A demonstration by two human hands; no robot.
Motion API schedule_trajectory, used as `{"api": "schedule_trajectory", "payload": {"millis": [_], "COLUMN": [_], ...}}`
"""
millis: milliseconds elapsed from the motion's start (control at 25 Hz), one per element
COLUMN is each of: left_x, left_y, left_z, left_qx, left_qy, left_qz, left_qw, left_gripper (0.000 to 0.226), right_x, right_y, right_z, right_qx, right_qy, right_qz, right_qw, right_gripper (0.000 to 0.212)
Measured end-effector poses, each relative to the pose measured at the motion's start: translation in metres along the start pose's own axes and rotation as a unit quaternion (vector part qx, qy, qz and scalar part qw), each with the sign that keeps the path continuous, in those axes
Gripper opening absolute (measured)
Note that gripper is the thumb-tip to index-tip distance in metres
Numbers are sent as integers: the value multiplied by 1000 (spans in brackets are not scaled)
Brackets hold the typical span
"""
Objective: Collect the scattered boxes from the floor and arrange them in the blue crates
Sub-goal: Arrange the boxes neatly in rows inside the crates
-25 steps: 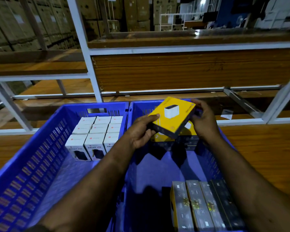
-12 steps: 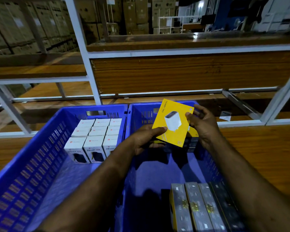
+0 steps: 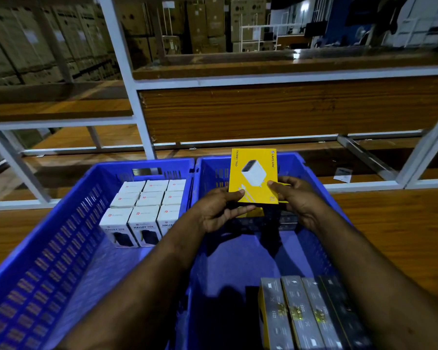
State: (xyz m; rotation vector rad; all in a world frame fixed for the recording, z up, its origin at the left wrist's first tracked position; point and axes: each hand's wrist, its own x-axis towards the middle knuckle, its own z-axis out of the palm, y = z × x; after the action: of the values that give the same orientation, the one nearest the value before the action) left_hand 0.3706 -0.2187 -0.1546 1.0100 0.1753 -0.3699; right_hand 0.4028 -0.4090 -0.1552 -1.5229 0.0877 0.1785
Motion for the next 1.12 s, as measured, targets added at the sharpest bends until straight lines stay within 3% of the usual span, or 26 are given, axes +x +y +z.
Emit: {"api": "schedule_trajectory", "payload": {"millis": [160, 400, 480, 560, 680, 760, 960, 1120], "left_x": [14, 42, 45, 46, 58, 60, 73, 78], "left_y": [-2, -15, -18, -20, -26, -35, -48, -49], "left_z": [-10, -20, -18, -15, -14, -5, -3, -5], "left_qx": [-4, 164, 209, 323, 512, 561, 555, 569], "left_qy": [109, 235, 257, 283, 260, 231, 254, 259], "left_qz": [21, 9, -6, -3, -7, -17, 14, 20], "left_qw": [994, 958, 944, 903, 818, 795, 792, 780], "left_gripper": [21, 43, 29, 8, 32, 38, 49, 52], "right_x": [6, 9, 11, 9, 6, 4, 2, 9], "right_y": [-3, -8, -8, -10, -12, -13, -13, -7], "right_z": [-9, -18, -16, -14, -12, -12, -14, -12], "right_qx": [47, 56, 49, 45, 42, 43, 28, -48], "right_qy": [79, 151, 150, 146, 145, 144, 150, 129], "right_qz": [9, -21, -18, -20, -26, -30, -67, -72], "right_qw": [996, 987, 987, 988, 988, 988, 986, 988], "right_gripper": [14, 16, 14, 17, 20, 19, 24, 15]}}
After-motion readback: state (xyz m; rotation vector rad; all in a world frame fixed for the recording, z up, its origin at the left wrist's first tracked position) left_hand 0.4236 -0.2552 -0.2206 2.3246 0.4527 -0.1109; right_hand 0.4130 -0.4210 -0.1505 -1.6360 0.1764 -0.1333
